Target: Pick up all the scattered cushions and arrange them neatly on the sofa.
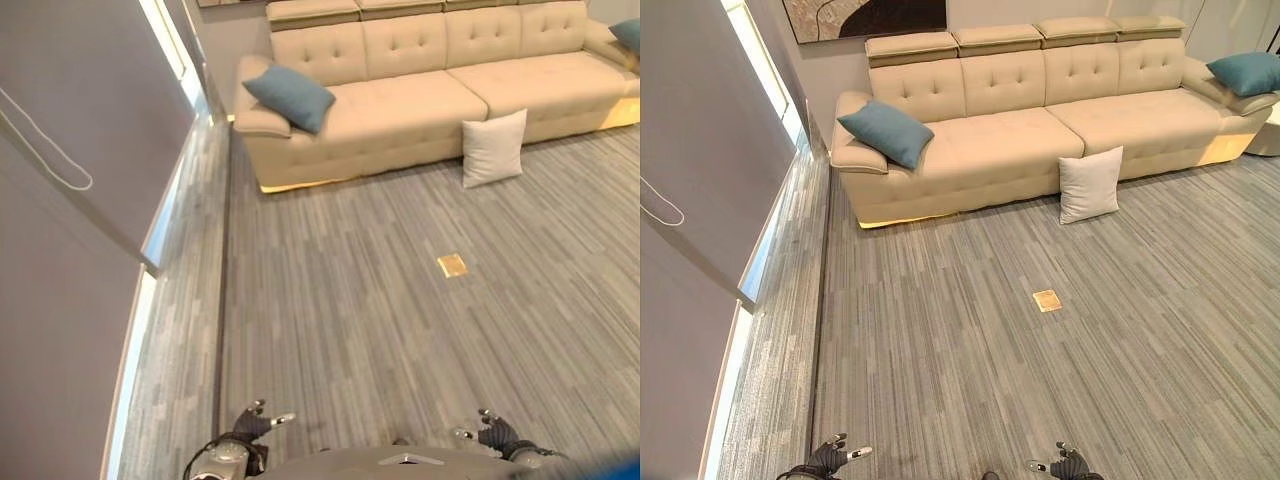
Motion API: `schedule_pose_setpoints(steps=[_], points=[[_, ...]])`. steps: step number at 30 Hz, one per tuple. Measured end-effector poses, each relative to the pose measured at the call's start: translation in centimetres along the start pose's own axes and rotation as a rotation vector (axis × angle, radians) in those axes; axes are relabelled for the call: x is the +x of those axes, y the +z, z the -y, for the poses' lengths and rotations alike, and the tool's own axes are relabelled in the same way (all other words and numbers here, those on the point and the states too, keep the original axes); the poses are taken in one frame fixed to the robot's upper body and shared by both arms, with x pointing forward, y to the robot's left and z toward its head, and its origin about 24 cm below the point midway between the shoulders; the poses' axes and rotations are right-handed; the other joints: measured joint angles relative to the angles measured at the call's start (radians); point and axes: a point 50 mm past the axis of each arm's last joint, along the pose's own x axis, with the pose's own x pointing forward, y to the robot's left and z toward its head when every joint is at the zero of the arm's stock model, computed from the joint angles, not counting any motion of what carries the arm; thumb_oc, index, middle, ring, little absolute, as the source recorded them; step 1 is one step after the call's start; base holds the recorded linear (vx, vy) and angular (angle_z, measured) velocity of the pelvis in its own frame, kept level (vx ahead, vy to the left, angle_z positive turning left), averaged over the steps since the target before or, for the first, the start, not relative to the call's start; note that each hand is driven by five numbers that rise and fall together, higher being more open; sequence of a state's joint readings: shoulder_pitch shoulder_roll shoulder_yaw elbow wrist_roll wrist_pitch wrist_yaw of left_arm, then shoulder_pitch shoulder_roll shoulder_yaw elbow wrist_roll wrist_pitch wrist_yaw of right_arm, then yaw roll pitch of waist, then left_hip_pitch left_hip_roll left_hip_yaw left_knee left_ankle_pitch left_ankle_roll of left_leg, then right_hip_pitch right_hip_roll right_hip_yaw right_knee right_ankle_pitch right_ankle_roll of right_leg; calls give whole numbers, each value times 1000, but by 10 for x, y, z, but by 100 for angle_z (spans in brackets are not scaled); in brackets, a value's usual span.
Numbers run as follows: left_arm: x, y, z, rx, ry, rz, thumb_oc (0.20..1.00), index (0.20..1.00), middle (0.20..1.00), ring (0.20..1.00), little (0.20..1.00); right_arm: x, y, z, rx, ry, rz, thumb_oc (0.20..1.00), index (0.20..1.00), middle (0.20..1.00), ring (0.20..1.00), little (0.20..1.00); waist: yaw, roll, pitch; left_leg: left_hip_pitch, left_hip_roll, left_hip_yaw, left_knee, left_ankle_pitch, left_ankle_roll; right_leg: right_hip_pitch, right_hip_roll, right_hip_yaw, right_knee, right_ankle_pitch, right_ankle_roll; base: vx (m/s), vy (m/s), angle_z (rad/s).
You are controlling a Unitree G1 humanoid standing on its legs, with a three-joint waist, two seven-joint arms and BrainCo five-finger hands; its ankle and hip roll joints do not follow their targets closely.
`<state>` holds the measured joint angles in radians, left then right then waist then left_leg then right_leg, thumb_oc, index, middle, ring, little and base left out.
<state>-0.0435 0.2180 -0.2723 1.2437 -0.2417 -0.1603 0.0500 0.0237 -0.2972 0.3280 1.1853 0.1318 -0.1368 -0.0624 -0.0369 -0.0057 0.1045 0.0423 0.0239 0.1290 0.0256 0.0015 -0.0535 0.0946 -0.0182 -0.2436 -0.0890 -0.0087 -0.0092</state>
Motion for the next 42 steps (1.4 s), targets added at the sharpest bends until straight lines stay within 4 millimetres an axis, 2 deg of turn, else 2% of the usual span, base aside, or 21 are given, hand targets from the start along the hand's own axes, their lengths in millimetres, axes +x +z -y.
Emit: schedule_pose_setpoints(steps=[3, 8, 13, 14, 16, 17, 18, 19, 20, 22, 25, 29, 31, 33, 34, 35, 36, 37, 38, 40, 42], points=[[3, 14, 2, -5, -6, 34, 1000, 1000, 1000, 1000, 1000, 3, 12, 1, -2, -2, 30, 1000, 1000, 1000, 1000, 1000, 3, -51, 53, -80, -12, 6, 116, 33, -57, -5, -27, -29, -7, 2, -19, -9, 3, 37], [5, 20, 0, -12, 5, 40, 1000, 1000, 1000, 1000, 1000, 7, 29, 1, -30, 2, 70, 1000, 1000, 1000, 1000, 1000, 2, -66, 64, -137, 10, 85, 111, 20, -46, -11, -24, -53, -7, -10, -50, 159, 74, 22], [5, 15, -1, -20, 10, 20, 1000, 1000, 1000, 1000, 1000, 7, 28, 1, -37, 5, 70, 1000, 1000, 1000, 1000, 1000, 26, -40, 41, -143, 58, 82, -40, 68, -12, -7, 0, -13, -2, -28, -14, 242, 190, -31], [4, 12, 1, -22, 7, 12, 1000, 1000, 1000, 1000, 1000, 6, 24, 4, -41, -1, 55, 1000, 1000, 1000, 1000, 1000, 29, -19, 29, -110, 54, 83, -63, 89, 36, -17, -3, 14, 40, -52, 15, 278, 278, -43], [4, 13, -5, -5, 18, 15, 1000, 1000, 1000, 1000, 1000, 5, 23, -3, -35, 20, 56, 1000, 1000, 1000, 1000, 1000, 27, -34, 25, -60, 14, 107, -95, 62, 77, -69, -52, 33, 209, -121, 49, 241, 255, -40], [4, 12, -5, -3, 18, 13, 1000, 1000, 1000, 1000, 1000, 6, 25, -2, -44, 20, 61, 1000, 1000, 1000, 1000, 1000, 26, -26, 25, -25, 5, 122, -120, 53, 91, -137, -85, 41, 383, -155, 94, 188, 202, -33], [4, 13, -6, 4, 20, 15, 1000, 1000, 1000, 1000, 1000, 6, 27, -3, -53, 25, 68, 1000, 1000, 1000, 1000, 1000, 23, -25, 23, -10, -7, 133, -119, 39, 105, -219, -119, 45, 571, -159, 111, 199, 183, -20], [4, 13, -7, 7, 20, 15, 1000, 1000, 1000, 1000, 1000, 6, 27, -4, -55, 27, 70, 1000, 1000, 1000, 1000, 1000, 23, -26, 24, -4, -11, 133, -118, 36, 106, -233, -126, 47, 608, -157, 115, 325, 181, 24], [5, 17, -15, 57, 33, 28, 1000, 1000, 1000, 1000, 1000, 6, 35, -11, -71, 54, 102, 1000, 1000, 1000, 1000, 1000, 3, -58, 22, 39, -63, 127, -117, 12, 132, -365, -194, 113, 882, -131, 172, 400, 126, 37], [6, 23, -17, 63, 36, 42, 1000, 1000, 1000, 1000, 1000, 7, 44, -13, -69, 61, 132, 1000, 1000, 1000, 1000, 1000, 1, -57, 30, 61, -67, 108, -117, -30, 160, -403, -174, 122, 858, -133, 169, 338, 29, 17], [5, 17, -16, 62, 34, 25, 1000, 1000, 1000, 1000, 1000, 8, 65, -12, -76, 60, 200, 1000, 1000, 1000, 1000, 1000, -15, -41, 60, 117, -57, 99, -116, -58, 143, -413, -97, 118, 605, -151, 138, 383, -74, 1], [6, 23, -9, 56, 19, 40, 1000, 1000, 1000, 1000, 1000, 8, 71, -13, -105, 69, 224, 1000, 1000, 1000, 1000, 1000, -51, -49, 77, 152, -69, 59, -113, -112, 117, -461, -71, 126, 243, -14, 135, 384, -117, 36], [5, 19, -8, 55, 16, 32, 1000, 1000, 1000, 1000, 1000, 7, 61, -14, -105, 73, 199, 1000, 1000, 1000, 1000, 1000, -58, -46, 74, 218, -62, 29, -114, -150, 89, -440, -68, 124, 236, 23, 114, 325, -170, 58], [5, 19, -3, 50, 5, 34, 1000, 1000, 1000, 1000, 1000, 5, 50, -12, -93, 66, 173, 1000, 1000, 1000, 1000, 1000, -64, -35, 65, 246, -33, -30, -43, -192, 56, -387, -49, 129, 263, 99, 51, 224, -199, 77], [5, 17, 0, 44, -3, 30, 1000, 1000, 1000, 1000, 1000, 6, 50, -8, -88, 57, 170, 1000, 1000, 1000, 1000, 1000, -56, -31, 66, 233, -21, -33, 22, -188, 46, -358, -36, 124, 249, 96, 44, 202, -271, 71], [6, 22, 3, 41, -10, 42, 1000, 1000, 1000, 1000, 1000, 6, 46, -7, -76, 51, 154, 1000, 1000, 1000, 1000, 1000, -51, -46, 59, 126, 2, -28, 256, -174, -20, -280, -39, 105, 167, 108, 29, 216, -282, 54], [5, 18, 4, 38, -12, 35, 1000, 1000, 1000, 1000, 1000, 6, 48, -6, -76, 50, 160, 1000, 1000, 1000, 1000, 1000, -46, -57, 52, 84, 13, -32, 354, -145, -56, -249, -36, 105, 140, 114, 9, 282, -343, 43], [5, 17, 8, 34, -21, 32, 1000, 1000, 1000, 1000, 1000, 6, 49, -2, -82, 41, 167, 1000, 1000, 1000, 1000, 1000, -29, -74, 54, -14, 37, -40, 574, -65, -103, -191, -20, 92, 99, 100, -48, 258, -209, 12], [5, 19, 9, 32, -24, 39, 1000, 1000, 1000, 1000, 1000, 6, 49, -1, -91, 39, 171, 1000, 1000, 1000, 1000, 1000, -19, -74, 53, -75, 54, -38, 697, -35, -103, -167, -9, 88, 76, 105, -65, 278, -133, 1], [7, 26, 7, 13, -16, 58, 1000, 1000, 1000, 1000, 1000, 6, 50, -1, -102, 42, 168, 1000, 1000, 1000, 1000, 1000, -5, -99, 56, -183, 80, -5, 738, -47, -88, -102, 2, 84, 24, 82, -90, 343, -55, 4], [7, 33, 1, 10, -2, 89, 1000, 1000, 1000, 1000, 1000, 6, 46, -3, -117, 51, 156, 1000, 1000, 1000, 1000, 1000, -1, -127, 56, -235, 83, 50, 530, -48, -75, -54, 14, 76, -3, 75, -88, 385, 42, -2]])
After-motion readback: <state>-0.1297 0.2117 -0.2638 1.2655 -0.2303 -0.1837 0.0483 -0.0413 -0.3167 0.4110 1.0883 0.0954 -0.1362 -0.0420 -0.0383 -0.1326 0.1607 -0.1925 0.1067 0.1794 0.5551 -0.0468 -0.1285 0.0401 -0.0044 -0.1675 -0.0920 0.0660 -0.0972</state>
